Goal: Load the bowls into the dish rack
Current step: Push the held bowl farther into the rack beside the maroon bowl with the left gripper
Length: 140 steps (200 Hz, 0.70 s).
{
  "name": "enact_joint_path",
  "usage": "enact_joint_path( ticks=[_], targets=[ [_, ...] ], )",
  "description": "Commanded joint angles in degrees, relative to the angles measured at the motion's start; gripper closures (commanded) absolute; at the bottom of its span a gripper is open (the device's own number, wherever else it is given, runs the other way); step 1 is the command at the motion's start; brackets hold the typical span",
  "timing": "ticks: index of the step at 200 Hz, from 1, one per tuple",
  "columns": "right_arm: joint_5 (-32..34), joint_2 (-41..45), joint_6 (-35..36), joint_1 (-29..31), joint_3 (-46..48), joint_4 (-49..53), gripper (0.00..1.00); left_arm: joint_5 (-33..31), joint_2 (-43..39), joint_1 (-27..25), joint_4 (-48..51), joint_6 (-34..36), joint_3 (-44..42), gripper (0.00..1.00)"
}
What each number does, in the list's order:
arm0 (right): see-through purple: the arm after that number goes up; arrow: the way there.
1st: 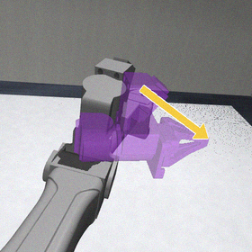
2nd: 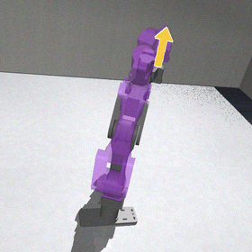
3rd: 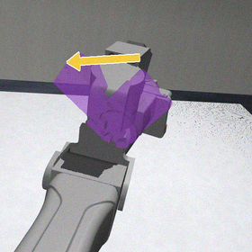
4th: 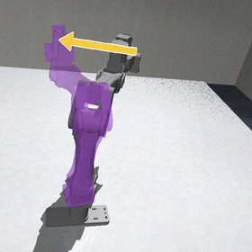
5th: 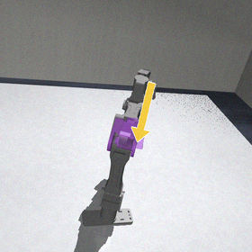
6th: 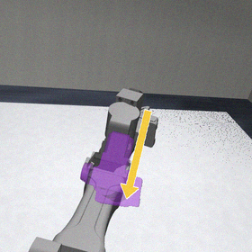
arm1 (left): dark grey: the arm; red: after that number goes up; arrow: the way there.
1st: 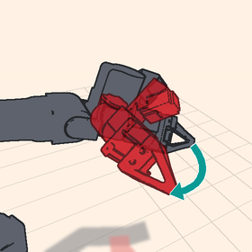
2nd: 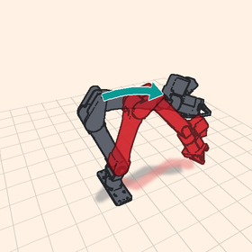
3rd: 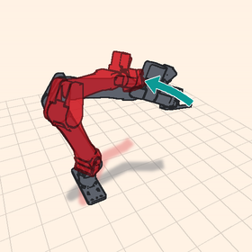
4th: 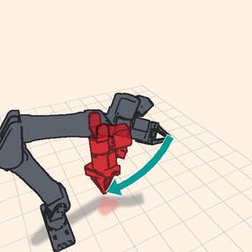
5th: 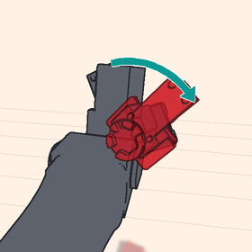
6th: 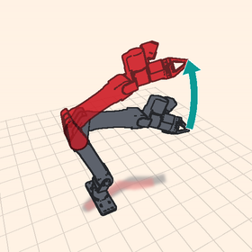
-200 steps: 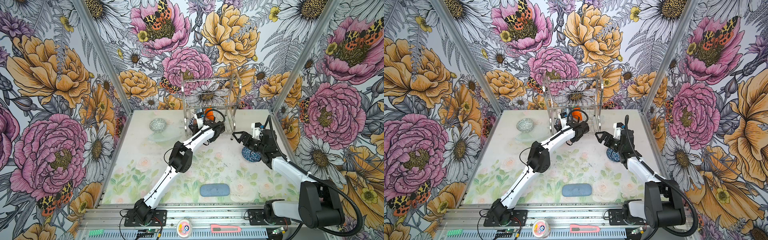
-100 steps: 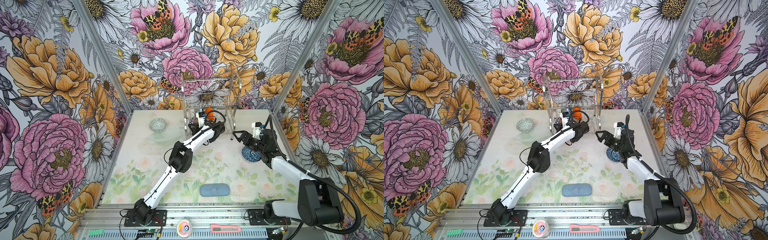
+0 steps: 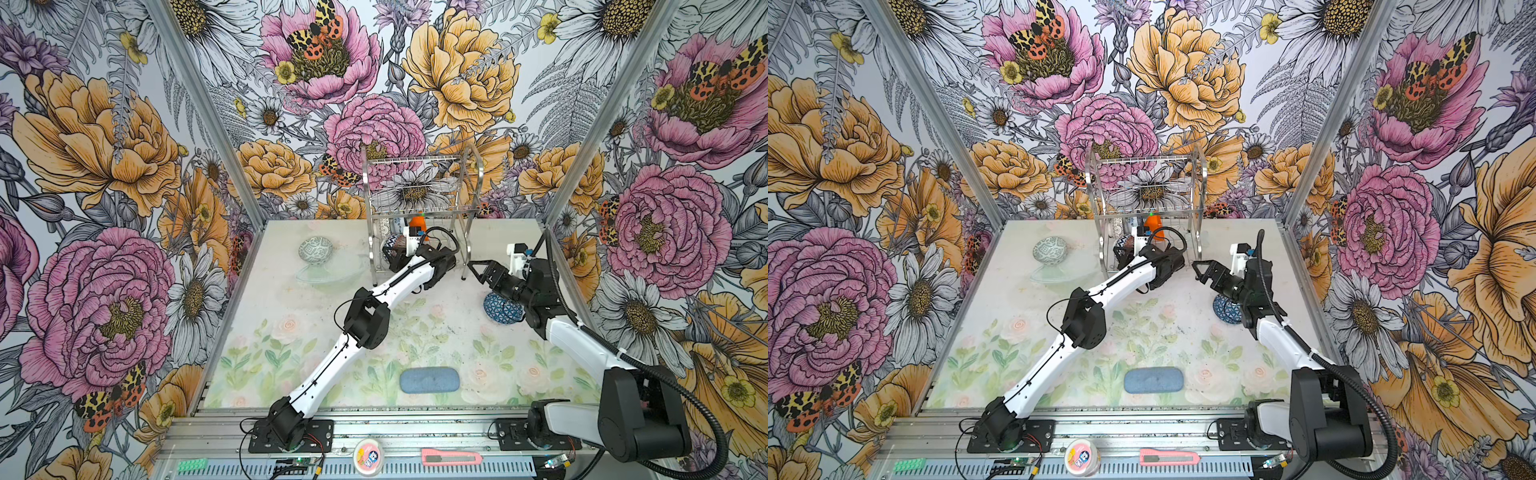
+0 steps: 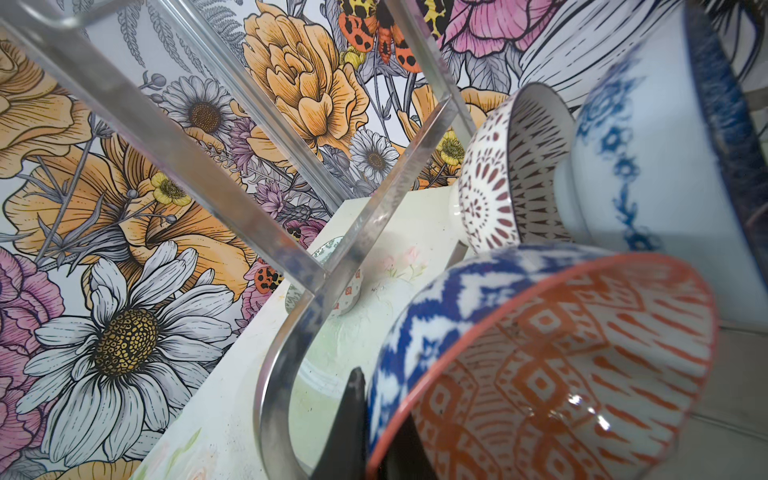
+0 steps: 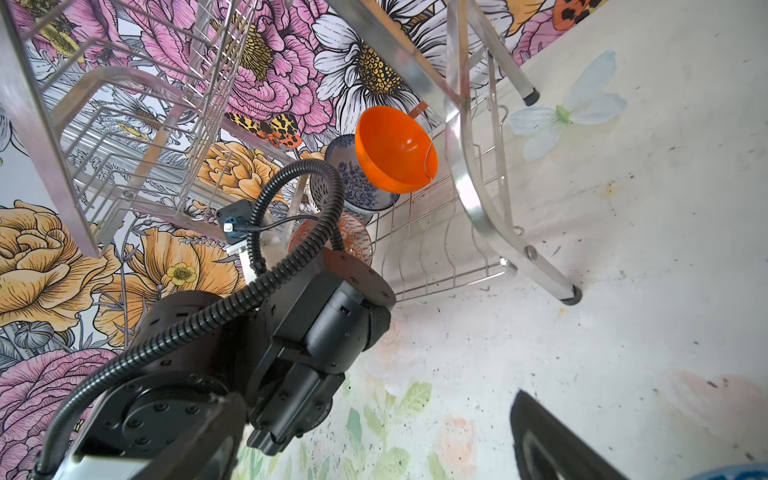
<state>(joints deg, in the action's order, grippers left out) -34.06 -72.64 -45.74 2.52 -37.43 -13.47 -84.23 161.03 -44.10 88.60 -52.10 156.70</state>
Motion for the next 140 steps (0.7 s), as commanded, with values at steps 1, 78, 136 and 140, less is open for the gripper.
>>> enact_joint_path(
  ticks=[1, 78, 136, 140],
  targets=[
    [-1.61, 1.16, -1.25, -0.49, 0.60, -2.84, 0.01, 3.92, 3.90, -0.04, 0.57, 4.72, 0.66, 1.00],
    [-1.67, 1.99, -1.62, -0.62, 0.83, -3.22, 0.01, 6.56, 2.01, -1.25, 0.53, 4.18, -0.75, 1.00],
    [-1.54, 3.68, -1.64, -1.12, 1.24, -3.17, 0.00, 10.66, 1.68, -2.37, 0.59, 1.82, -1.75, 1.00],
    [-1.54, 3.80, -1.64, -1.16, 1.39, -3.18, 0.00, 11.02, 1.55, -2.40, 0.61, 1.56, -1.90, 1.00]
  ],
)
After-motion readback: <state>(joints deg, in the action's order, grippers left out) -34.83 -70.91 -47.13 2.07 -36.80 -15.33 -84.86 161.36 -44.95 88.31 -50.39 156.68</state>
